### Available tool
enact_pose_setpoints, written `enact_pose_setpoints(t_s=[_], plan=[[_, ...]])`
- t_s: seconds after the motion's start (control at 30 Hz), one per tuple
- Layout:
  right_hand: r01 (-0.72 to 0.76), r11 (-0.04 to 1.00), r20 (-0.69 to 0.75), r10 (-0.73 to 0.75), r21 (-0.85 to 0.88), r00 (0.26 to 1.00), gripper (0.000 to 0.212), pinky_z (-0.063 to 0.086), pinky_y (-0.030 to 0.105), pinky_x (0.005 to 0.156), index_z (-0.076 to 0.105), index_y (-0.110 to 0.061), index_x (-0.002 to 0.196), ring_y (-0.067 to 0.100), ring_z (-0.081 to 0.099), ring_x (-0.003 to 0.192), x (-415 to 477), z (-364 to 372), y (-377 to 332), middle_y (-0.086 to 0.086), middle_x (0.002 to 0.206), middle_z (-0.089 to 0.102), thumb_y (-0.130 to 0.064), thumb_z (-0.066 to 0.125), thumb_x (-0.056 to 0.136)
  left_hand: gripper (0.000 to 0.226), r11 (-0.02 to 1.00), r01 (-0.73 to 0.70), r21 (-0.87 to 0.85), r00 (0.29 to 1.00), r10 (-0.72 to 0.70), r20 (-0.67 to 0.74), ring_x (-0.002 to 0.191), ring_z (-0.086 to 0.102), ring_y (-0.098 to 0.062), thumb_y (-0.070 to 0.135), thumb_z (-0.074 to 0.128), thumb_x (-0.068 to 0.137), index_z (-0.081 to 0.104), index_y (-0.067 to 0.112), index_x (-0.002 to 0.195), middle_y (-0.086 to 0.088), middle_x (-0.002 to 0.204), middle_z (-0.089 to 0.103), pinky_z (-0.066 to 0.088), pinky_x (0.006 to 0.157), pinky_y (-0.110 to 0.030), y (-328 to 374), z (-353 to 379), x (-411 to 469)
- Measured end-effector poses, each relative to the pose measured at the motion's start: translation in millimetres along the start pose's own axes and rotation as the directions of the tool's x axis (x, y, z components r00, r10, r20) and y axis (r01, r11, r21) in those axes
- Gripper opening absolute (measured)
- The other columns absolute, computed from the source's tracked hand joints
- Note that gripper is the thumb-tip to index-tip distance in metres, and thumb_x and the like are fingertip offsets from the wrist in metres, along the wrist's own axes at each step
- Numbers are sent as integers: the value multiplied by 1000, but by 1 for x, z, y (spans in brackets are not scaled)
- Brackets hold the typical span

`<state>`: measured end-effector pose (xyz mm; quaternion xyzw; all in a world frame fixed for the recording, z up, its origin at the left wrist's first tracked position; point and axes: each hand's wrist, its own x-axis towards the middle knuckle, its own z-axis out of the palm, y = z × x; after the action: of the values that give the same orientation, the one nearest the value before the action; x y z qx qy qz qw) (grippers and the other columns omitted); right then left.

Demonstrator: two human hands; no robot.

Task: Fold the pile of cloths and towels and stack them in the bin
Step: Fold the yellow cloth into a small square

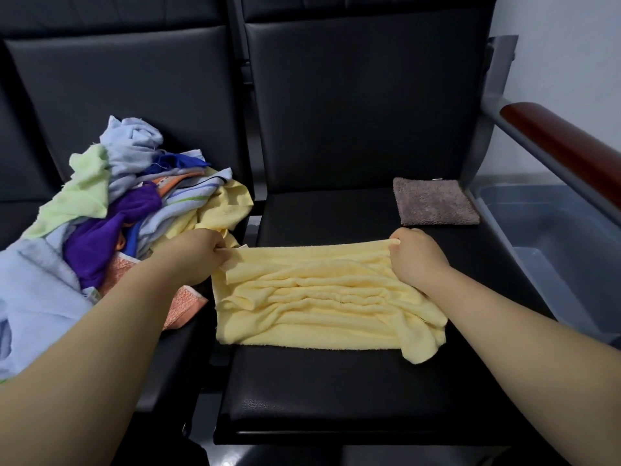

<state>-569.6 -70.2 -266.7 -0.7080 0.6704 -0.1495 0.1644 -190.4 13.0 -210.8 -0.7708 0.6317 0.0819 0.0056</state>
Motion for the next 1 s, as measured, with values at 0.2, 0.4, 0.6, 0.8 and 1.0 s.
enact_pose_setpoints(t_s=[0.2, 0.4, 0.6, 0.8, 1.0], plan=[[-25, 994, -79, 33, 104, 996, 21, 47, 37, 79, 68, -23, 118, 18, 54, 98, -14, -19, -4, 2, 123, 57, -28, 51, 107, 15, 991, 51, -120, 990, -66, -122, 86, 56, -21, 28, 51, 103, 64, 21, 102, -2, 96, 63, 37, 66, -32, 8, 4, -12], [-74, 963, -162, 119, 259, 980, 18, 51, 33, 66, 71, -24, 111, 15, 59, 83, -22, -76, -16, 0, 105, 63, -30, 56, 105, 18, 976, -23, -215, 958, -40, -285, 86, 62, -27, 15, 53, 101, 69, 7, 99, -6, 88, 65, 37, 68, -28, 20, -27, -8], [-41, 888, -235, 165, 458, 958, 18, 53, 34, 69, 69, -25, 98, 22, 68, 92, -5, -161, -67, -1, 96, 70, -20, 52, 101, 16, 905, -111, -410, 862, -117, -494, 82, 61, -28, 17, 52, 97, 65, 20, 89, -3, 85, 68, 42, 69, -34, 39, -117, -6], [166, 772, -437, 156, 613, 886, 18, 58, 38, 79, 67, -25, 101, 19, 67, 89, -1, -224, -102, -3, 95, 71, -18, 50, 102, 16, 762, -240, -602, 735, -263, -625, 84, 57, -22, 21, 50, 101, 65, 19, 105, 2, 91, 64, 39, 75, -32, 59, -198, -15], [256, 752, -500, 112, 607, 859, 11, 50, 31, 73, 67, -27, 103, 9, 62, 89, -37, -214, -69, -11, 99, 68, -32, 58, 103, 12, 459, -385, -801, 801, -265, -537, 52, 59, -4, 18, 54, 102, 65, 16, 96, -3, 81, 62, 47, 49, -17, 65, -172, -47]])
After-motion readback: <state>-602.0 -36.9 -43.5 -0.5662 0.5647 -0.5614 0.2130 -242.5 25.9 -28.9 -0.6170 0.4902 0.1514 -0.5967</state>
